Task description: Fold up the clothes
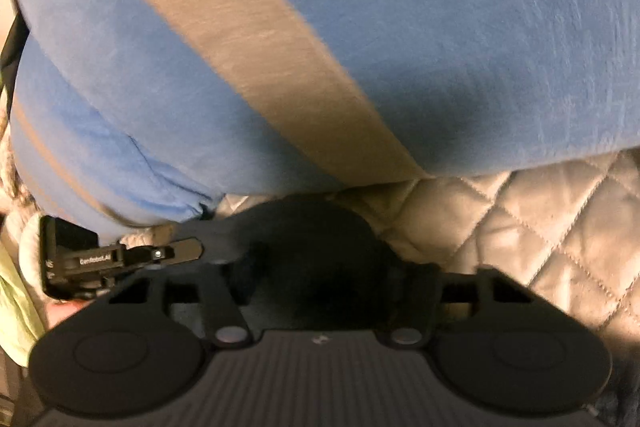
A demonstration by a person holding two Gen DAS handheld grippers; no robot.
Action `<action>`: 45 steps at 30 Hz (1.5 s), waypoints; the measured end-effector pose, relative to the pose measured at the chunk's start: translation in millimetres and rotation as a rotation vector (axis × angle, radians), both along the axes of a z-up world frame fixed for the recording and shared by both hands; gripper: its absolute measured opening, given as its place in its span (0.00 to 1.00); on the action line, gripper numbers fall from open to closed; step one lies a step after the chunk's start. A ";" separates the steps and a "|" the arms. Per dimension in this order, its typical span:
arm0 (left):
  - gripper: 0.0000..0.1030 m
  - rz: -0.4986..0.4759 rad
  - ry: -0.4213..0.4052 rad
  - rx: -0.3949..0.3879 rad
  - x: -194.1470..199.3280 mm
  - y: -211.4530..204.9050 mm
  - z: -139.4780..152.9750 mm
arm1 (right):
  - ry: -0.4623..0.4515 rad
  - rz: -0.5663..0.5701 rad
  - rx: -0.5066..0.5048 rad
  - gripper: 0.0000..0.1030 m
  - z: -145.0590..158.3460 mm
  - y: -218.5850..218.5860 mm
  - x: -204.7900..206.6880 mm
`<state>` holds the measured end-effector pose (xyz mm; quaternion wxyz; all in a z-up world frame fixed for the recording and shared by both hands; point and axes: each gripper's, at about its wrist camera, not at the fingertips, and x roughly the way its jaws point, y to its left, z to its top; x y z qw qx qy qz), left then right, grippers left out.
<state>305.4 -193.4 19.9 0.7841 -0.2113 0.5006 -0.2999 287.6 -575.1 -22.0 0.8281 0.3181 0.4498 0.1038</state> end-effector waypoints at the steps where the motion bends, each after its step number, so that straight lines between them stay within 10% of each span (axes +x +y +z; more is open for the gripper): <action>1: 0.17 -0.008 -0.061 0.022 -5.6 -3.4 9.6 | -0.022 0.005 -0.014 0.27 4.3 3.7 -1.6; 9: 0.15 -0.048 -0.693 0.359 -65.6 -49.8 53.5 | -0.448 0.050 -0.444 0.18 60.9 57.9 -41.2; 12: 0.17 -0.061 -0.786 0.499 -79.6 -69.8 41.4 | -0.507 0.033 -0.531 0.18 62.6 68.8 -48.8; 15: 0.40 -0.036 -0.751 0.565 -81.0 -77.1 30.1 | -0.489 0.021 -0.569 0.21 56.5 72.1 -49.2; 21: 0.72 -0.032 -0.671 0.560 -89.2 -57.7 43.3 | -0.460 -0.023 -0.707 0.97 56.8 78.3 -53.6; 25: 0.74 -0.016 -0.614 0.442 -95.4 -20.3 64.0 | -0.461 -0.050 -0.684 0.99 75.9 53.7 -68.0; 38: 0.74 -0.101 -0.552 0.703 -89.0 76.3 38.5 | -0.354 -0.143 -0.775 1.00 85.6 -33.8 -174.6; 45: 0.73 -0.210 -0.522 0.687 -83.4 63.5 -0.4 | -0.317 -0.136 -0.801 1.00 81.5 -44.5 -192.5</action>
